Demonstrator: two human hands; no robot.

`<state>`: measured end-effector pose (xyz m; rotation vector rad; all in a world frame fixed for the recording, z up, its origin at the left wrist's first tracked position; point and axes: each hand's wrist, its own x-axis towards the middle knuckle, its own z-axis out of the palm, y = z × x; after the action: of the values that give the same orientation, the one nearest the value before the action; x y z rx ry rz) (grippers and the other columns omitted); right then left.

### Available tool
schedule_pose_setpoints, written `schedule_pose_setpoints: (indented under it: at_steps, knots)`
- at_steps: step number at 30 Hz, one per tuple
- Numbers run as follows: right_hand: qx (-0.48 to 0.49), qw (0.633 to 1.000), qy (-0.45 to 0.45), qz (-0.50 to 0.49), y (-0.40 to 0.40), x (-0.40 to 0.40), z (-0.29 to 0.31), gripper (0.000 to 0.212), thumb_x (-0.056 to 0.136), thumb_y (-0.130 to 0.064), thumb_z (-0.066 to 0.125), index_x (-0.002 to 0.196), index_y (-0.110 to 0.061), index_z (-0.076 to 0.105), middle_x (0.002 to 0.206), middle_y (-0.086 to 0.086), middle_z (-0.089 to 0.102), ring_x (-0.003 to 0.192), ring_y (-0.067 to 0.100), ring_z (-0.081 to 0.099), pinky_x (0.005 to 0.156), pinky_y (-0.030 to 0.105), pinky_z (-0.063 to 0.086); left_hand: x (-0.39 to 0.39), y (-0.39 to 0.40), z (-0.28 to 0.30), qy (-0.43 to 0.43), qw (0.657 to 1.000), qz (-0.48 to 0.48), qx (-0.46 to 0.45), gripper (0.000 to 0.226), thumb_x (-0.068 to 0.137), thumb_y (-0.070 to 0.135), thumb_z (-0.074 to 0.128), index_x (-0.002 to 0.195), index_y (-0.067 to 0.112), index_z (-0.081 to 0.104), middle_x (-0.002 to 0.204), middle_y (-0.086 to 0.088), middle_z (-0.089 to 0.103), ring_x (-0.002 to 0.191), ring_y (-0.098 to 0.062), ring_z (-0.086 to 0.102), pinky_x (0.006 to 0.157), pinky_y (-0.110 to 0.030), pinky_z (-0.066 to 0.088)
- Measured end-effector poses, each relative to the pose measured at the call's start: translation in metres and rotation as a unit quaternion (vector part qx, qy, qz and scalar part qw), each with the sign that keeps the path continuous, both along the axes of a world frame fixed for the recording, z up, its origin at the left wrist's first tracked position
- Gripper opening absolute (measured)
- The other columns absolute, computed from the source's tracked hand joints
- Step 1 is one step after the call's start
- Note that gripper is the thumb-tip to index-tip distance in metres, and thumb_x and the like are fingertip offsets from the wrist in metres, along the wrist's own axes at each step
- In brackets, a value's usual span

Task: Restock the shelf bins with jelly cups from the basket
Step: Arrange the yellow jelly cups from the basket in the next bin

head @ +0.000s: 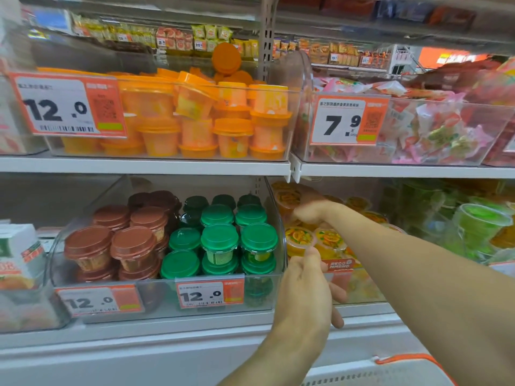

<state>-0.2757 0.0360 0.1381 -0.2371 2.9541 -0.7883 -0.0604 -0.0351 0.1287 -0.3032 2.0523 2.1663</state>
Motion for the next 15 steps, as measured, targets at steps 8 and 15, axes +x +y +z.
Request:
schedule_pose_setpoints:
  at_steps: [8, 15]
  knots:
    - [-0.054, 0.998, 0.004, -0.017, 0.000, 0.007, 0.002, 0.085, 0.068, -0.011, 0.086, 0.141, -0.016, 0.043, 0.131, 0.009, 0.058, 0.114, 0.028, 0.059, 0.094, 0.042, 0.055, 0.000, 0.003, -0.001, 0.000, 1.000, -0.014, -0.017, 0.041, 0.106, 0.047, 0.021, 0.100, 0.021, 0.052, 0.066, 0.000, 0.068, 0.043, -0.012, 0.052, 0.051, -0.027, 0.035]
    - [-0.113, 0.991, 0.071, -0.011, 0.043, 0.066, 0.016, 0.064, 0.073, -0.018, 0.087, 0.130, -0.009, 0.058, 0.123, 0.005, 0.065, 0.116, 0.025, 0.063, 0.094, 0.034, 0.052, 0.011, 0.005, 0.002, 0.032, 0.991, -0.063, -0.116, 0.024, 0.104, 0.036, 0.038, 0.102, 0.017, 0.053, 0.081, -0.005, 0.071, 0.055, -0.016, 0.055, 0.053, -0.025, 0.042]
